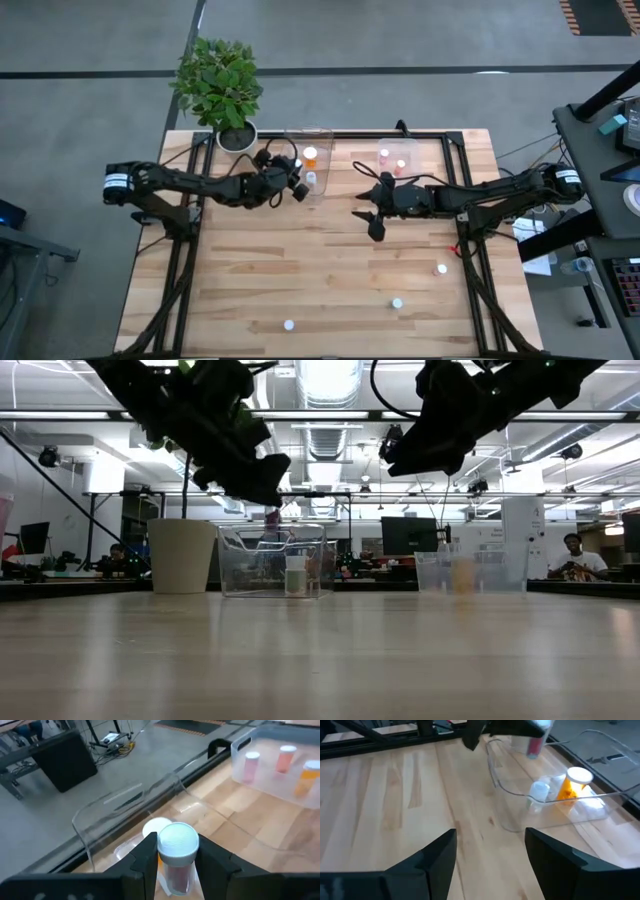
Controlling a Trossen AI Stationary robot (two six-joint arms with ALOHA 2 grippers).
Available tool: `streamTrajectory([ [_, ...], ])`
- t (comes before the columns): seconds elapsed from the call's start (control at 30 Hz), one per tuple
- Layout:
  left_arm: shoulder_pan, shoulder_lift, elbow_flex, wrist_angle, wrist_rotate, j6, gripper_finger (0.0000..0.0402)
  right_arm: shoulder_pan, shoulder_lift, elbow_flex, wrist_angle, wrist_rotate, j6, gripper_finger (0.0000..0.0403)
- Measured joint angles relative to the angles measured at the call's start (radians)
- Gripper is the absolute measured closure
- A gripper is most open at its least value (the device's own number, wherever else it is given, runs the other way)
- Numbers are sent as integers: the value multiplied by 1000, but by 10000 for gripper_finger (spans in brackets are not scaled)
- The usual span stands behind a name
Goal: Pick and place medicine bottles into bin by pill shape (circle, oval)
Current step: Put the blue capsule pill bottle into the left transparent bin
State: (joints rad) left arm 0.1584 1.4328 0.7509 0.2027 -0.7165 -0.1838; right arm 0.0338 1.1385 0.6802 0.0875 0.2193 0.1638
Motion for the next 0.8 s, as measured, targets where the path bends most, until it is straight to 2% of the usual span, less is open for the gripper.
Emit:
streamTrajectory([
  [0.2,27,18,-30,44,0,-17,309,-2,0,-5,0,44,0,179],
  [0.8,56,181,-40,242,4,-26,309,-4,0,-11,0,44,12,179],
])
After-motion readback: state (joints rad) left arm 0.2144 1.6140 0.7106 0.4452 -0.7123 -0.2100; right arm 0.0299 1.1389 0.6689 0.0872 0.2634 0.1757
